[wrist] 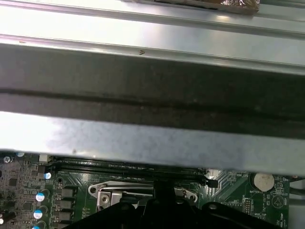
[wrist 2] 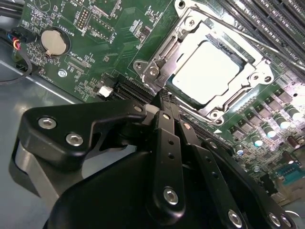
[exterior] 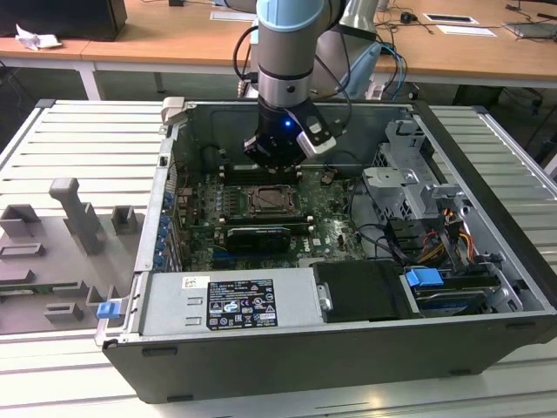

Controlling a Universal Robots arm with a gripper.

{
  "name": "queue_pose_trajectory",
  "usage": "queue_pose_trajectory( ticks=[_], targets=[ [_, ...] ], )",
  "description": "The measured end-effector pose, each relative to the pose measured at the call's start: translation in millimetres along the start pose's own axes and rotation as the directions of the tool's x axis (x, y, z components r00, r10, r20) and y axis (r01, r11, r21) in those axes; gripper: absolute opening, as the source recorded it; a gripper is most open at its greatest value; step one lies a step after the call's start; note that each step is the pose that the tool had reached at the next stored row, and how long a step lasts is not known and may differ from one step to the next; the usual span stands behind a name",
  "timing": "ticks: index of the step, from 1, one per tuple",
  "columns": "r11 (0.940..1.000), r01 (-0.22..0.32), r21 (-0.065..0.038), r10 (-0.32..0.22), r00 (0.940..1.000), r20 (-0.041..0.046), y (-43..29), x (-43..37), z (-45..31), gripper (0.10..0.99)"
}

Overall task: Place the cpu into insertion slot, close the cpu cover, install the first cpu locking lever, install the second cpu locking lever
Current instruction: 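Install the second cpu locking lever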

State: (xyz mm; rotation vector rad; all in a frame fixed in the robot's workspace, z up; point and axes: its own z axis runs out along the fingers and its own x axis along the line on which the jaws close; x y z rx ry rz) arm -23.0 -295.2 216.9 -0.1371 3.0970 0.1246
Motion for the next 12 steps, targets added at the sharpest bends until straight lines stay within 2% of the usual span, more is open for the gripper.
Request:
queue_pose_trajectory(
  ticks=[2,9,12],
  targets=[
    [1.0,0.0,0.0,0.0,1.0,0.0,-3.7,0.3,-0.3,0.106],
    [1.0,0.0,0.0,0.0,1.0,0.0002,-4.4,0.2,-2.9,0.106],
    [1.0,0.0,0.0,0.0,1.0,0.0,-7.7,0.6,-3.2,0.106]
  ],
)
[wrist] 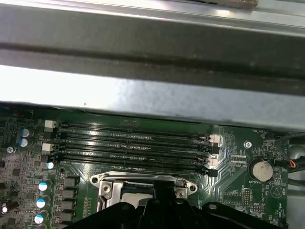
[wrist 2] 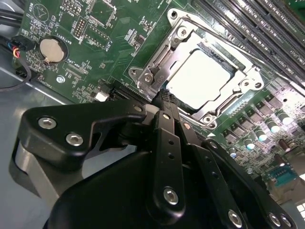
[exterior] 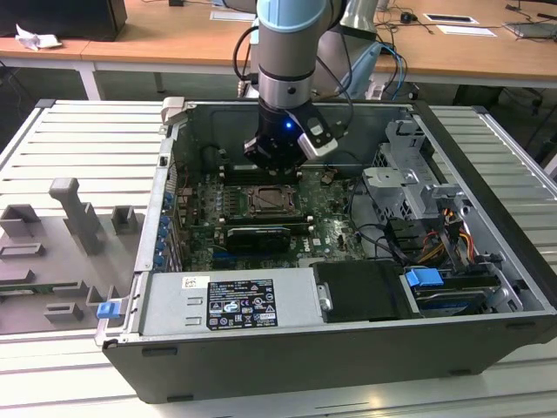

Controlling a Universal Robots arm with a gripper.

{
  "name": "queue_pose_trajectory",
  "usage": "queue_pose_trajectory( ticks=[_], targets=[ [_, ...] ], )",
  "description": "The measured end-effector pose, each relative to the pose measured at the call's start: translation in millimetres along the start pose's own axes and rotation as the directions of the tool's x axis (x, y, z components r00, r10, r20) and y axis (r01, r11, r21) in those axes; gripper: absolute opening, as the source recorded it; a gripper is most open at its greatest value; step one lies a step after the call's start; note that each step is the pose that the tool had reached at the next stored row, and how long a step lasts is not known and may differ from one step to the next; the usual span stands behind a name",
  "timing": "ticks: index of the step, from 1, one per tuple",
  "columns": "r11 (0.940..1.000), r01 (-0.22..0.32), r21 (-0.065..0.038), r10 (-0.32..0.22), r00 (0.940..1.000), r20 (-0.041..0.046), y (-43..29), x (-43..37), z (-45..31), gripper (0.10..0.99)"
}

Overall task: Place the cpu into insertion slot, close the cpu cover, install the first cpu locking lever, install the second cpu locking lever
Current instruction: 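Install the second cpu locking lever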

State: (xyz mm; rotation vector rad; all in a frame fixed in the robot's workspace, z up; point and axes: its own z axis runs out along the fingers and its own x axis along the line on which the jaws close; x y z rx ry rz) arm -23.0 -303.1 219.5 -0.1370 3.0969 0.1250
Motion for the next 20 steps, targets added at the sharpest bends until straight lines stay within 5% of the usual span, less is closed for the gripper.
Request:
queue_pose_trajectory(
  ticks=[12,20],
  targets=[
    [1.0,0.0,0.0,0.0,1.0,-0.0001,-5.3,0.5,-0.9,0.106],
    [1.0,0.0,0.002,0.0,1.0,-0.0001,-5.9,0.2,-8.8,0.106]
  ],
)
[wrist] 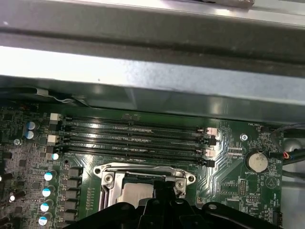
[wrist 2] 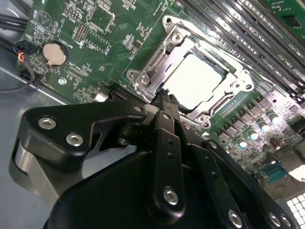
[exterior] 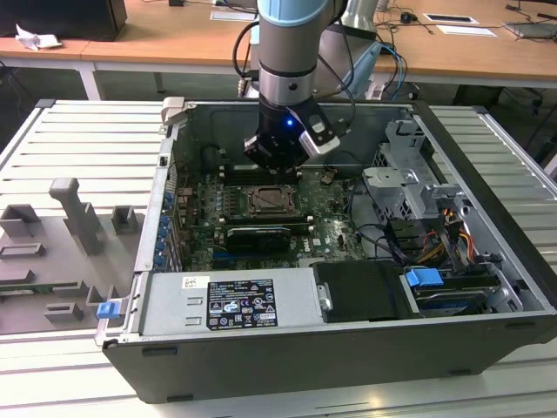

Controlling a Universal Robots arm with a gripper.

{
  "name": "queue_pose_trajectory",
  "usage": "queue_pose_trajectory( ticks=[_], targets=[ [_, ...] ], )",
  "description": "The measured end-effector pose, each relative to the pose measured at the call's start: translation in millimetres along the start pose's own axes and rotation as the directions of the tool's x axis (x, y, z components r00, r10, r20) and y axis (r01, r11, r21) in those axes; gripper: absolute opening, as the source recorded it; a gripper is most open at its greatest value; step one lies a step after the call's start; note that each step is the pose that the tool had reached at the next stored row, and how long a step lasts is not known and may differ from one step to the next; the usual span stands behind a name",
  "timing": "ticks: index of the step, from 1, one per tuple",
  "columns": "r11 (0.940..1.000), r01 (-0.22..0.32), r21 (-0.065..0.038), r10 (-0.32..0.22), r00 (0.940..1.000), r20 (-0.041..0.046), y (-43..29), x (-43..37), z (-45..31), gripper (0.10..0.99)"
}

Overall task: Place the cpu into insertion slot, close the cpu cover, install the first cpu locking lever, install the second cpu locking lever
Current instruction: 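Install the second cpu locking lever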

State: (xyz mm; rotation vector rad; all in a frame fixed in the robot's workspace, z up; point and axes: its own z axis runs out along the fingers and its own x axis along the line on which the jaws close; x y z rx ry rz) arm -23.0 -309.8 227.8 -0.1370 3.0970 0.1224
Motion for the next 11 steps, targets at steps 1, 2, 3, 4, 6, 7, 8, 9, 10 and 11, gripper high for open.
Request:
queue_pose_trajectory(
  ticks=[1,2,3,4,6,7,8,9,10,11],
  targets=[
    [1.0,0.0,0.0,0.0,1.0,-0.0001,-0.8,0.1,-0.1,0.106],
    [1.0,0.0,0.0,0.0,1.0,-0.0001,-1.4,0.1,-0.1,0.106],
    [1.0,0.0,0.0,0.0,1.0,-0.0001,-2.5,0.3,-0.2,0.106],
    [1.0,0.0,0.0,0.0,1.0,-0.0001,-3.4,0.3,-0.2,0.106],
    [1.0,0.0,0.0,0.0,1.0,-0.0001,-5.2,0.5,-0.4,0.106],
    [1.0,0.0,0.0,0.0,1.0,0.0,-6.1,0.6,-0.4,0.106],
    [1.0,0.0,0.0,0.0,1.0,0.0,-6.7,0.6,-0.5,0.106],
    [1.0,0.0,0.0,0.0,1.0,-0.0001,-7.0,0.6,-0.5,0.106],
    [1.0,0.0,0.0,0.0,1.0,0.0,-7.0,0.7,-0.5,0.106],
    [1.0,0.0,0.0,0.0,1.0,-0.0002,-7.1,0.7,-1.1,0.106]
  ],
)
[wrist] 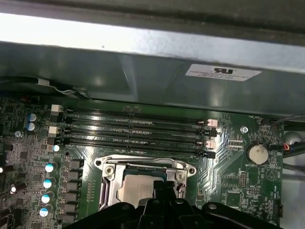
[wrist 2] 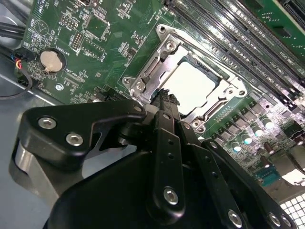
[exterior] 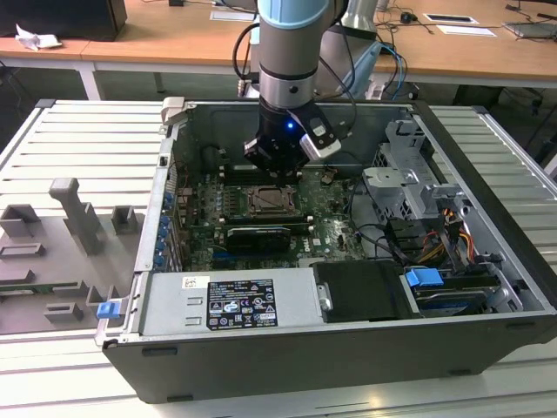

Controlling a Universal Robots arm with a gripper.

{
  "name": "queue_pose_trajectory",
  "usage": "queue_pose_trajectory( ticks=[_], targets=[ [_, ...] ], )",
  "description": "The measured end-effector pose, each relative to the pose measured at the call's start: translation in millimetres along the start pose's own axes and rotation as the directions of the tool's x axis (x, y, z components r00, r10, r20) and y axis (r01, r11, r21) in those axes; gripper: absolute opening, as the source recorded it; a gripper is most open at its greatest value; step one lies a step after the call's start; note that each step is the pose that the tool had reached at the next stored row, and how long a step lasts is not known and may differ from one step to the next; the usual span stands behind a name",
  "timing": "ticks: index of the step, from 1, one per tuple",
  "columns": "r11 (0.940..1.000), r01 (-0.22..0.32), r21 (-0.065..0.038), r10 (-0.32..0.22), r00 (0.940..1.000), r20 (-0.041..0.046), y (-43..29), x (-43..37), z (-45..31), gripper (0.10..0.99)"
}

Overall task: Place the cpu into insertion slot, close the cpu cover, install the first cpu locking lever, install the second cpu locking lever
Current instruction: 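Install the second cpu locking lever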

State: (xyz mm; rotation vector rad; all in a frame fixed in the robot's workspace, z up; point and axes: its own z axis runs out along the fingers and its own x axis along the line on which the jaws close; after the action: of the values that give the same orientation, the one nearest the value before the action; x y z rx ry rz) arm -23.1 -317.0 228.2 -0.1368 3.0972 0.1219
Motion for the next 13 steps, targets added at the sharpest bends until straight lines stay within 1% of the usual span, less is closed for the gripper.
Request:
queue_pose_trajectory(
  ticks=[2,4,5,7,8,11,13],
  targets=[
    [1.0,0.0,0.0,0.0,1.0,0.0001,0.3,-0.2,-4.0,0.106],
    [1.0,0.0,0.0,0.0,1.0,0.0001,0.8,-0.5,-10.9,0.106],
    [1.0,0.0,0.0,0.0,1.0,0.0001,0.9,-0.5,-12.6,0.106],
    [1.0,0.0,-0.001,0.0,1.0,0.0001,-0.9,-0.1,-12.9,0.106],
    [1.0,0.0,0.0,0.0,1.0,0.0001,-2.9,0.3,-13.1,0.106],
    [1.0,0.0,0.0,0.0,1.0,0.0001,-12.4,2.4,-13.9,0.106],
    [1.0,0.0,0.0,0.0,1.0,-0.0003,-20.7,3.6,-14.5,0.106]
  ],
)
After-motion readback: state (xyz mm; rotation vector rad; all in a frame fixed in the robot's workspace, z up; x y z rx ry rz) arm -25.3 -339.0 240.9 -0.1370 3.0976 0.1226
